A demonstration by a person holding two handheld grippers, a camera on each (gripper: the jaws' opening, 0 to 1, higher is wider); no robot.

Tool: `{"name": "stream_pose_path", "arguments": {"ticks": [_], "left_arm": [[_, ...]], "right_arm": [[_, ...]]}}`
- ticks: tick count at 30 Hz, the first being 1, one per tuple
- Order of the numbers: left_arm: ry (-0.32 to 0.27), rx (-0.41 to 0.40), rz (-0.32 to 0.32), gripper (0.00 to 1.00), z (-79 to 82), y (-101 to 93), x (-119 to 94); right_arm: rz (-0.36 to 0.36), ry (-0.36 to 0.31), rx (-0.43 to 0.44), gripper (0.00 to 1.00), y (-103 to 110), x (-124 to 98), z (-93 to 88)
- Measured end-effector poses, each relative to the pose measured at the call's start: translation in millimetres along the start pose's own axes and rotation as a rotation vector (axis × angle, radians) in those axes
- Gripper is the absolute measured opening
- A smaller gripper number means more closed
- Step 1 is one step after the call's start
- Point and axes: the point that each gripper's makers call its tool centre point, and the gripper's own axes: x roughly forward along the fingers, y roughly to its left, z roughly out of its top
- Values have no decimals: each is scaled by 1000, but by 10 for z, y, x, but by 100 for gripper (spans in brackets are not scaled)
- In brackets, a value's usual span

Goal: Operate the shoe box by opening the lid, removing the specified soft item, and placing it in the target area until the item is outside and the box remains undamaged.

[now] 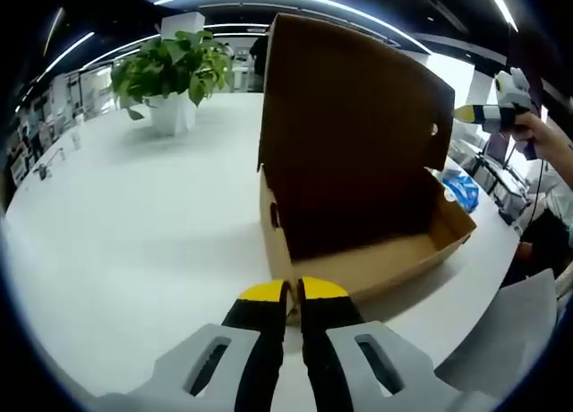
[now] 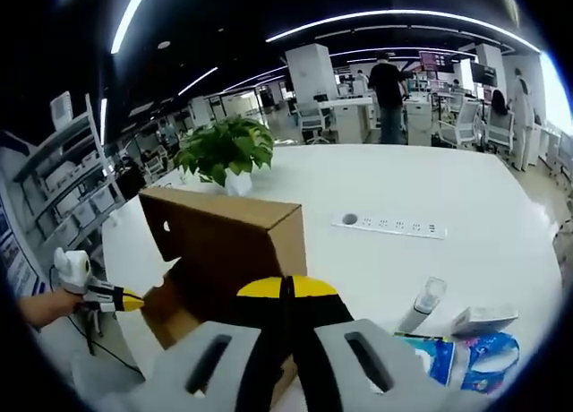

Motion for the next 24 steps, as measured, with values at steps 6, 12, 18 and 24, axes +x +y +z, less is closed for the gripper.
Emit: {"name": "stream_pose_path", "arguments": {"ticks": [6,12,18,24], "left_arm": [[-7,-3,-1,2,-1,-5,-4],[-6,1,-5,3,1,-2,-4],[-2,-7,-10,3,2,-4,-5],[1,8,-7,4,12,-7,-13]], "right_arm": [[4,-11,15,0,49,-72,-74],[0,-20,27,0,96,-136,-150],[-2,-30,47,0,143,-211,-247],[-9,-34,58,1,178,-255,-327]]}}
